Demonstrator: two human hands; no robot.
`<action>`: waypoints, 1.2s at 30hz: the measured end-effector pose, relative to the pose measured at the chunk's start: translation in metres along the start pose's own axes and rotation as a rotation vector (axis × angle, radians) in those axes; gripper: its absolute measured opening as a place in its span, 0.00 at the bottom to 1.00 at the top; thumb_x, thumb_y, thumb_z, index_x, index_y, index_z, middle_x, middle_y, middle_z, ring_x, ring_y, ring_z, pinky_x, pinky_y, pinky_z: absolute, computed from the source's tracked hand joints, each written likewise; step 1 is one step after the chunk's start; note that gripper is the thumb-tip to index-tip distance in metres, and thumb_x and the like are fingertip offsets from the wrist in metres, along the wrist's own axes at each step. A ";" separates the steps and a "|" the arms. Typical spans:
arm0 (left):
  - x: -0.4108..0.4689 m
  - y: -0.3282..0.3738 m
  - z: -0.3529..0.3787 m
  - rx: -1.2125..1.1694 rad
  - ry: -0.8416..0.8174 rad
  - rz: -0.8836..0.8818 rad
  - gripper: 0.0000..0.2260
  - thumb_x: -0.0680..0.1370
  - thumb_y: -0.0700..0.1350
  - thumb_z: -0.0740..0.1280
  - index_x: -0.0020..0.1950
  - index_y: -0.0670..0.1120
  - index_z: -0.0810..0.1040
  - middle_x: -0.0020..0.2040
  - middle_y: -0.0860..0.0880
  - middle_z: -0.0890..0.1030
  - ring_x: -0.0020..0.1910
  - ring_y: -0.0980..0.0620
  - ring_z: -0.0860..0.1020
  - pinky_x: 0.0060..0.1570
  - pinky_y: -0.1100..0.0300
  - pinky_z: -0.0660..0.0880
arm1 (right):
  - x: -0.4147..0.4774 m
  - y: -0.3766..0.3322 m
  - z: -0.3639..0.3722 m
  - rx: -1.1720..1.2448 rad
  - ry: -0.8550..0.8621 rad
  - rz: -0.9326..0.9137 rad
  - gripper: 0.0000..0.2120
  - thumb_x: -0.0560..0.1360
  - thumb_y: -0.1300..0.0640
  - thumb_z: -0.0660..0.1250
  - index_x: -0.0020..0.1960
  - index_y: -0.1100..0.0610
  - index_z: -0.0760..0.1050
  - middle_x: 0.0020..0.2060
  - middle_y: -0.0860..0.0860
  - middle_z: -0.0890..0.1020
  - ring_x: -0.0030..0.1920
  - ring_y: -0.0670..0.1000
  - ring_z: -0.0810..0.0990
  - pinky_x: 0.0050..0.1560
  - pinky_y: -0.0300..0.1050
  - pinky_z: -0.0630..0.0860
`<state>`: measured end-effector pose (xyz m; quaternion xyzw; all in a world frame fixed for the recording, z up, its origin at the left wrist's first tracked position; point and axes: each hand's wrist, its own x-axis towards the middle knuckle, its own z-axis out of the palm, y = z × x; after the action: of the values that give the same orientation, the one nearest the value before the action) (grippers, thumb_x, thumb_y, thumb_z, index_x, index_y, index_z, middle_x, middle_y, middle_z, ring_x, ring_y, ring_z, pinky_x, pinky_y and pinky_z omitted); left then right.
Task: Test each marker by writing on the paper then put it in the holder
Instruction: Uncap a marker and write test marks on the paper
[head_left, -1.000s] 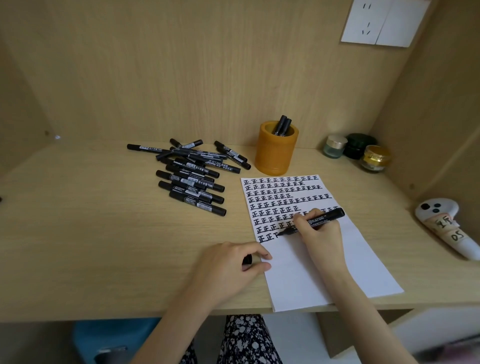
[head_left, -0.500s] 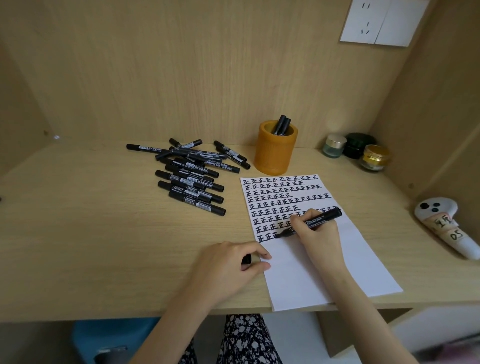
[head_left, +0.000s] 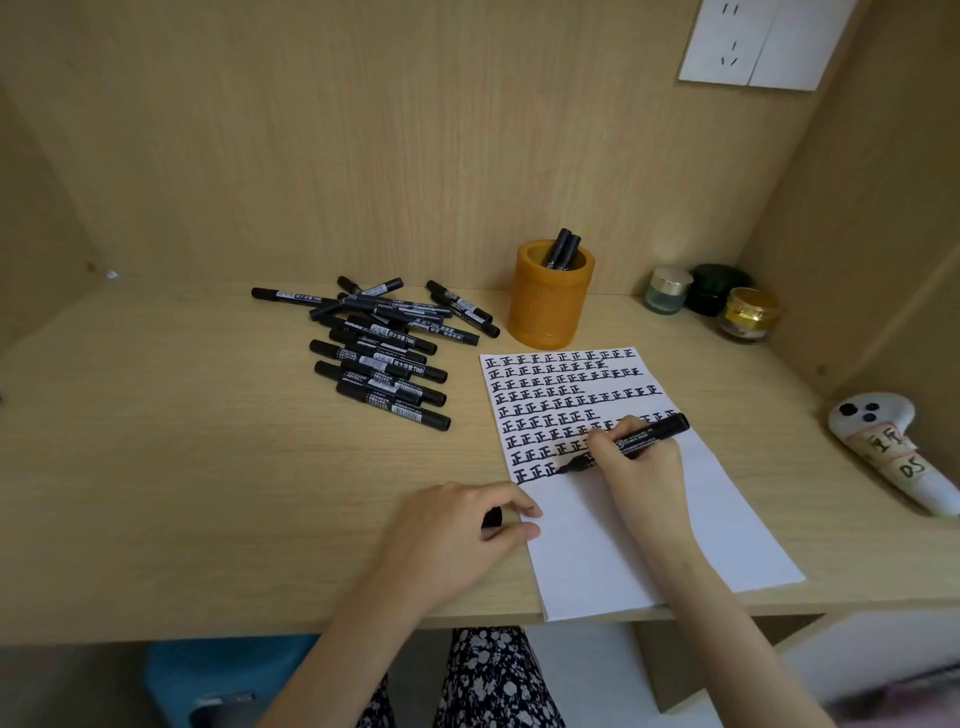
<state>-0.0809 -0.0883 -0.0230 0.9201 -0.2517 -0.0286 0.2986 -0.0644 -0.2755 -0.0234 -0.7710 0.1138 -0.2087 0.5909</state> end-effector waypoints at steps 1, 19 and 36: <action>0.000 0.000 0.000 0.002 0.001 0.000 0.10 0.75 0.61 0.63 0.55 0.63 0.77 0.38 0.56 0.82 0.28 0.69 0.70 0.31 0.73 0.59 | 0.000 0.000 0.000 0.003 0.012 0.001 0.10 0.73 0.65 0.66 0.33 0.60 0.72 0.27 0.50 0.74 0.27 0.43 0.69 0.29 0.33 0.66; -0.002 -0.003 0.003 -0.212 0.101 0.019 0.11 0.81 0.49 0.55 0.63 0.59 0.63 0.44 0.59 0.76 0.34 0.54 0.74 0.37 0.56 0.74 | 0.003 -0.003 -0.007 0.213 -0.009 0.093 0.12 0.75 0.54 0.70 0.35 0.58 0.74 0.26 0.53 0.72 0.26 0.47 0.69 0.29 0.38 0.66; 0.002 -0.001 -0.004 -0.800 0.226 -0.145 0.12 0.69 0.43 0.72 0.49 0.47 0.73 0.45 0.61 0.83 0.48 0.68 0.79 0.48 0.74 0.73 | -0.010 -0.027 0.001 0.472 -0.273 0.156 0.15 0.71 0.54 0.70 0.30 0.53 0.67 0.22 0.51 0.65 0.23 0.48 0.61 0.26 0.40 0.55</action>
<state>-0.0777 -0.0869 -0.0199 0.7445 -0.1208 -0.0438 0.6552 -0.0751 -0.2631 0.0000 -0.6218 0.0405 -0.0776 0.7783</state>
